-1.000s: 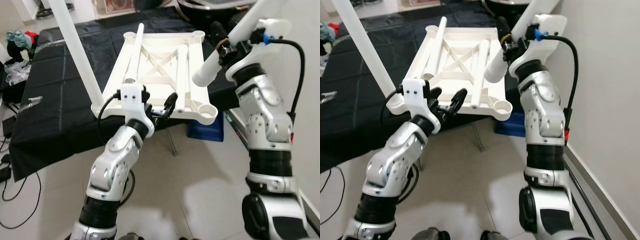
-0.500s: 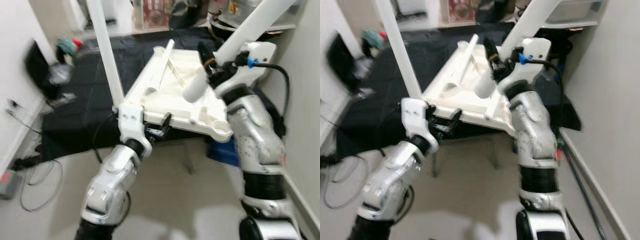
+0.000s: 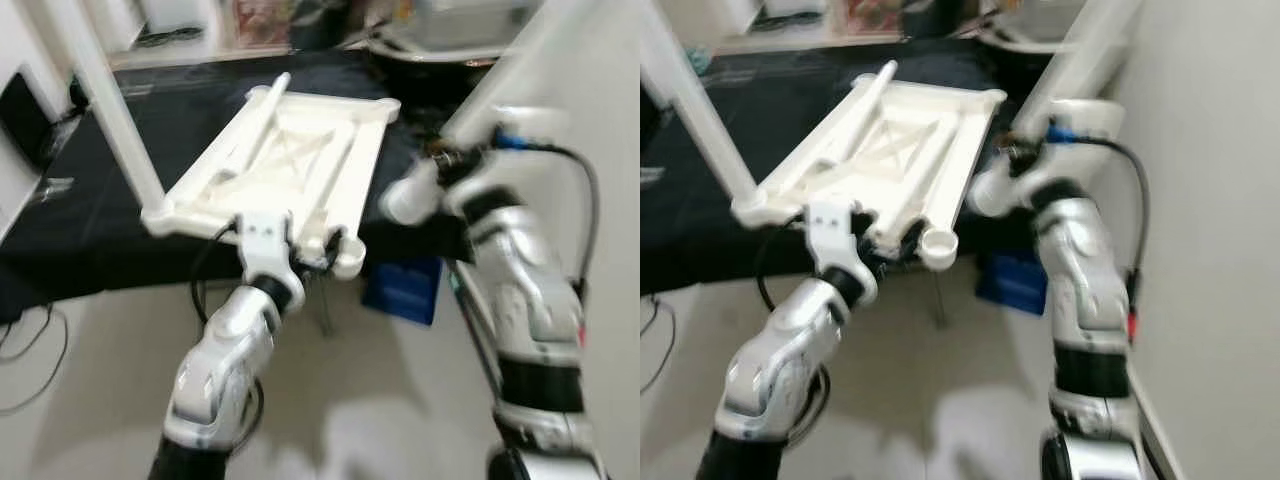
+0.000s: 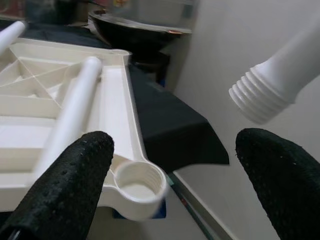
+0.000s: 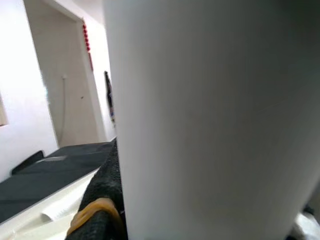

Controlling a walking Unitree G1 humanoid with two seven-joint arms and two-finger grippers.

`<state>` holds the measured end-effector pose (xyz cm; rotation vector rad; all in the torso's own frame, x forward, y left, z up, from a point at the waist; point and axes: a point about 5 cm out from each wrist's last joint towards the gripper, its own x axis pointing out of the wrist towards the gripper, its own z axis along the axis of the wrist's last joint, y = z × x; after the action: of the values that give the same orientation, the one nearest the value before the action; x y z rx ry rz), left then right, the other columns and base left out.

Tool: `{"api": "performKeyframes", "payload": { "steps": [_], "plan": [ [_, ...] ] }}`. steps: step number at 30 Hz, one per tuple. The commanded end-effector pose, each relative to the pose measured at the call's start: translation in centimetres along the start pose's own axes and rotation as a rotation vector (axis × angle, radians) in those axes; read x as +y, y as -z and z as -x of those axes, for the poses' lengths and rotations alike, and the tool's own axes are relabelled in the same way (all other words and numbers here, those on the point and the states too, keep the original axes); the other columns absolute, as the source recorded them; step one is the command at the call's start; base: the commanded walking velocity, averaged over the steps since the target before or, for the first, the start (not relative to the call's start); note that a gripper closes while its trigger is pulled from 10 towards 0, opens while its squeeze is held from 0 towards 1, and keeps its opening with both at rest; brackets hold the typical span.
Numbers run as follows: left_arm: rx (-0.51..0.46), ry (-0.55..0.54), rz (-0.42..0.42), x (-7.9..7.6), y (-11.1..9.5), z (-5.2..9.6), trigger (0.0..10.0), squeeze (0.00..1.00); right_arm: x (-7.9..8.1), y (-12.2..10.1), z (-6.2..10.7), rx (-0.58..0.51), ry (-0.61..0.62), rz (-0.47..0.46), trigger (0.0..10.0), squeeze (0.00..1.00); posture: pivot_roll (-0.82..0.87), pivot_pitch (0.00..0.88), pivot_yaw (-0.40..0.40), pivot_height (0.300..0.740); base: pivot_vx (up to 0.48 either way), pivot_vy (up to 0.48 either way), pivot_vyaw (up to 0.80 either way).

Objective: Building children table

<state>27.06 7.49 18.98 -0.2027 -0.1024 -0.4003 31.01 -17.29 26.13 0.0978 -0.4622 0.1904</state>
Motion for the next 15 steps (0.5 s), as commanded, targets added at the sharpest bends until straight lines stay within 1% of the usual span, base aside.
{"api": "performKeyframes", "payload": {
  "steps": [1, 4, 5, 6, 7, 8, 9, 10, 11, 12, 14, 15],
  "plan": [
    [0.017, -0.016, -0.063, 0.3, 0.6, 0.9, 10.0, 0.00, 1.0, -0.6, 0.5, -0.038, -0.044, 0.018, 10.0, 0.00, 0.09, 0.084, -0.024, 0.740, 0.000, 0.000, 0.00],
    [0.016, -0.018, -0.071, 0.3, 0.6, 1.1, 10.0, 0.00, 1.0, -0.7, 0.7, -0.043, -0.026, 0.026, 10.0, 0.00, 0.09, 0.079, -0.021, 0.740, 0.000, 0.000, 0.00],
    [0.012, -0.037, -0.091, 0.4, 0.5, 1.3, 10.0, 0.00, 1.4, -0.2, 1.4, -0.016, -0.014, 0.006, 10.0, 0.00, 0.09, 0.081, -0.028, 0.740, 0.000, 0.000, 0.00],
    [0.012, -0.037, -0.091, 0.4, 0.5, 1.3, 10.0, 0.00, 1.4, -0.2, 1.4, -0.016, -0.014, 0.006, 10.0, 0.00, 0.09, 0.081, -0.028, 0.740, 0.000, 0.000, 0.00],
    [0.008, -0.051, -0.106, 0.5, 0.4, 1.4, 10.0, 0.00, 1.7, 0.2, 1.9, 0.004, -0.006, -0.011, 10.0, 0.00, 0.09, 0.081, -0.028, 0.740, 0.000, 0.000, 0.00],
    [0.009, -0.062, -0.124, 0.5, 0.5, 1.6, 10.0, 0.00, 2.1, 0.9, 2.8, 0.038, -0.007, -0.014, 10.0, 0.00, 0.10, 0.087, -0.026, 0.740, 0.000, 0.000, 0.00],
    [0.009, -0.062, -0.124, 0.5, 0.5, 1.6, 10.0, 0.00, 2.1, 0.9, 2.8, 0.038, -0.007, -0.014, 10.0, 0.00, 0.10, 0.087, -0.026, 0.740, 0.000, 0.000, 0.00],
    [0.016, -0.063, -0.160, 0.5, 0.7, 2.2, 10.0, 0.00, 2.4, 1.8, 4.0, 0.074, 0.005, -0.014, 10.0, 0.00, 0.10, 0.091, -0.025, 0.740, 0.000, 0.000, 0.00],
    [0.022, -0.059, -0.182, 0.4, 0.9, 2.5, 10.0, 0.00, 2.6, 2.2, 4.6, 0.095, 0.012, -0.010, 10.0, 0.00, 0.10, 0.091, -0.025, 0.740, 0.000, 0.000, 0.00],
    [0.022, -0.059, -0.182, 0.4, 0.9, 2.5, 10.0, 0.00, 2.6, 2.2, 4.6, 0.095, 0.012, -0.010, 10.0, 0.00, 0.10, 0.091, -0.025, 0.740, 0.000, 0.000, 0.00],
    [0.052, -0.044, -0.212, 0.2, 1.6, 3.6, 10.0, 0.00, 2.9, 3.2, 6.4, 0.152, 0.019, 0.006, 10.0, 0.00, 0.10, 0.104, -0.021, 0.740, 0.000, 0.000, 0.00],
    [0.052, -0.044, -0.212, 0.2, 1.6, 3.6, 10.0, 0.00, 2.9, 3.2, 6.4, 0.152, 0.019, 0.006, 10.0, 0.00, 0.10, 0.104, -0.021, 0.740, 0.000, 0.000, 0.00]
  ]
}}
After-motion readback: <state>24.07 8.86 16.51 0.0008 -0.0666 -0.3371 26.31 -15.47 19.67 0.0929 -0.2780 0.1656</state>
